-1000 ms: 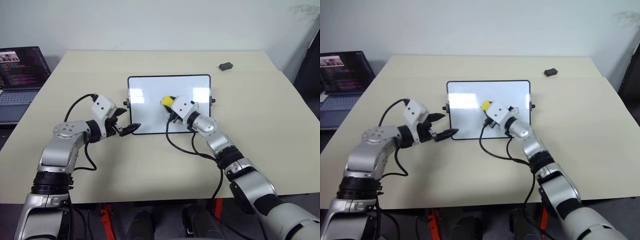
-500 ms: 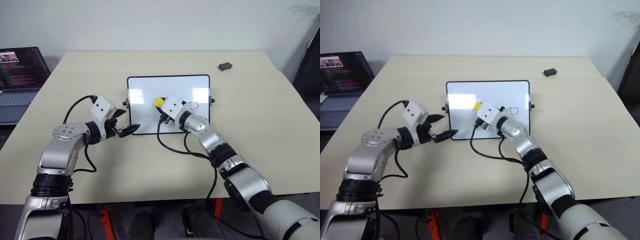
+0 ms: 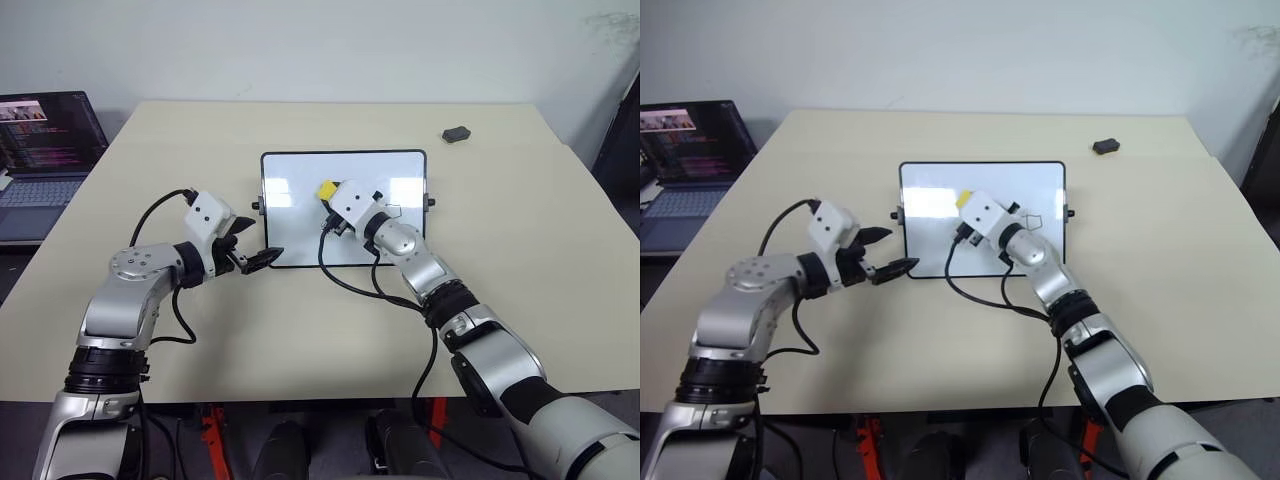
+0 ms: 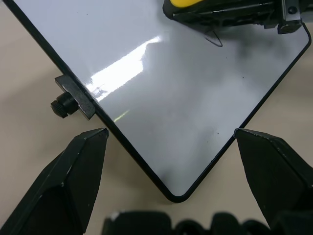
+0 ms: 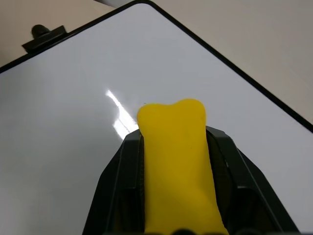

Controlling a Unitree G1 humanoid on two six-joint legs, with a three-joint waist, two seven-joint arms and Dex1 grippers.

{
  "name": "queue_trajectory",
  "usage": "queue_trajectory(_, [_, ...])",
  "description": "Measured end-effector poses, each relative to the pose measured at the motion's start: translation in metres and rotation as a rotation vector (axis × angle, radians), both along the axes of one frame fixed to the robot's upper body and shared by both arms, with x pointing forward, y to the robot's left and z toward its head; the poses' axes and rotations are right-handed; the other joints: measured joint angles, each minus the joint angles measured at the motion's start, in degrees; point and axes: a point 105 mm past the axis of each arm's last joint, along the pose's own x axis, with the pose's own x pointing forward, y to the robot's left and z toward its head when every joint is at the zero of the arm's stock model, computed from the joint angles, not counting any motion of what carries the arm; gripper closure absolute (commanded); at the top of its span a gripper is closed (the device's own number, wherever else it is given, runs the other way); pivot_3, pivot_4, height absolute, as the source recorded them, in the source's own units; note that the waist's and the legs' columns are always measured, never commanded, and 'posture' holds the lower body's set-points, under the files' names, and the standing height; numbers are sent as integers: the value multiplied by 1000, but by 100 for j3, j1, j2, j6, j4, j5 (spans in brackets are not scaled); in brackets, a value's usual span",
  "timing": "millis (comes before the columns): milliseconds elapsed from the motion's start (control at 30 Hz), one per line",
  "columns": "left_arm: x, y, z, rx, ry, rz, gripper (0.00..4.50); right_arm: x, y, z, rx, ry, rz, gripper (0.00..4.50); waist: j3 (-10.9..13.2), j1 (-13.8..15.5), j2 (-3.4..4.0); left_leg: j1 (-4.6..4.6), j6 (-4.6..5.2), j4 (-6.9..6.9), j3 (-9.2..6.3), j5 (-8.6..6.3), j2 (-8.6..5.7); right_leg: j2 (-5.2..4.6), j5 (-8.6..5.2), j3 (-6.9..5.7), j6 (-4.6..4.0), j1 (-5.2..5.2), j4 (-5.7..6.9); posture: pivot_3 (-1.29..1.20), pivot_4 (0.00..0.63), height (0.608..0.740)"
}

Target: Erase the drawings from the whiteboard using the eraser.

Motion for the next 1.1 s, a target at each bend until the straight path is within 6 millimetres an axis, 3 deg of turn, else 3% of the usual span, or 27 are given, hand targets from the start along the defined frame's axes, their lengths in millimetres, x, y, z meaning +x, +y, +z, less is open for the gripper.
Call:
queue_trajectory(167, [-1,-2,1,-2,-1,-6,0,-2,-11,-4,-1,8,-12,3190,-1,23,-1,7,0,2,-3,0,-2,-1,0,-3,1,10,-1,0,150,740])
queue_trajectory(567, [-1,-6,1,-9,-1,-13,0,-30,-21,-42,-83,177,65,3190,-5,12,-4,47,3,2,2,2,0,1,-17,3,27,45,-1,0,150,740])
queue_trajectory(833, [-1,-7,1,-12,2,-15,0,-30,-16,-35,-65,182,48,3191,-3,-10,-3,42,3,1,3,2,3,4,-17,4,28,40,-4,0,150,740])
queue_trajectory(1100, [-1,-8,0,-14,5,-17,0,-6,-25,8,17,95,-62,3191,-2,-19,-2,0,0,-4,0,0,2,3,-1,1,1,1,-8,0,150,740])
